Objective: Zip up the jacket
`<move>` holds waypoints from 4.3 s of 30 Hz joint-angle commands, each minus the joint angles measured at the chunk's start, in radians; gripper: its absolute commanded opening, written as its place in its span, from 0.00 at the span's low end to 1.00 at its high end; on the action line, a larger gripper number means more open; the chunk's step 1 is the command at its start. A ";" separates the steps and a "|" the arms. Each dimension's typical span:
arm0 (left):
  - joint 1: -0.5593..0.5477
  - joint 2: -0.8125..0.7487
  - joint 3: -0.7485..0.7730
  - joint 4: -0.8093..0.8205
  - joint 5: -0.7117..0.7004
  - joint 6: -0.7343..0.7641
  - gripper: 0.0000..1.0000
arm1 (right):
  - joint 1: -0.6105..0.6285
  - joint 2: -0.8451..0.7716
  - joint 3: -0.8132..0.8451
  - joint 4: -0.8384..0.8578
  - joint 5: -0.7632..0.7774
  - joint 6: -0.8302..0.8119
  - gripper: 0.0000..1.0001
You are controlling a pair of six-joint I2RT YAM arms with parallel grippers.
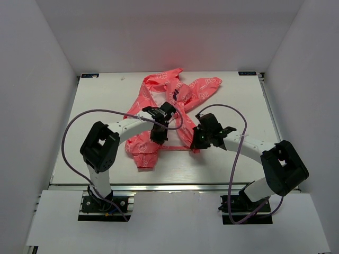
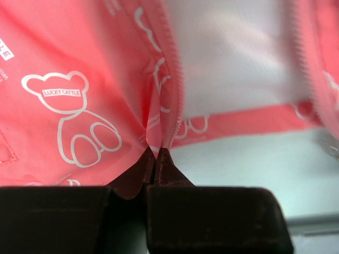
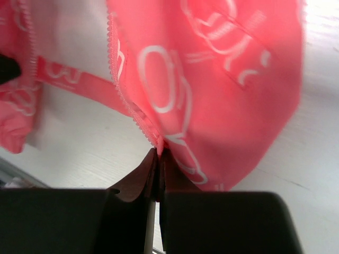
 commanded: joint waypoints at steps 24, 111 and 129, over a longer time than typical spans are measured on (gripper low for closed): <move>0.096 -0.392 -0.195 0.633 0.308 -0.019 0.00 | -0.110 -0.072 0.160 0.677 -0.594 0.051 0.00; 0.183 -0.442 -0.534 0.663 0.500 -0.023 0.00 | 0.091 -0.033 -0.075 0.073 -0.008 -0.116 0.04; 0.183 -0.462 -0.521 0.608 0.482 0.025 0.00 | 0.122 0.003 0.023 -0.157 0.033 -0.217 0.34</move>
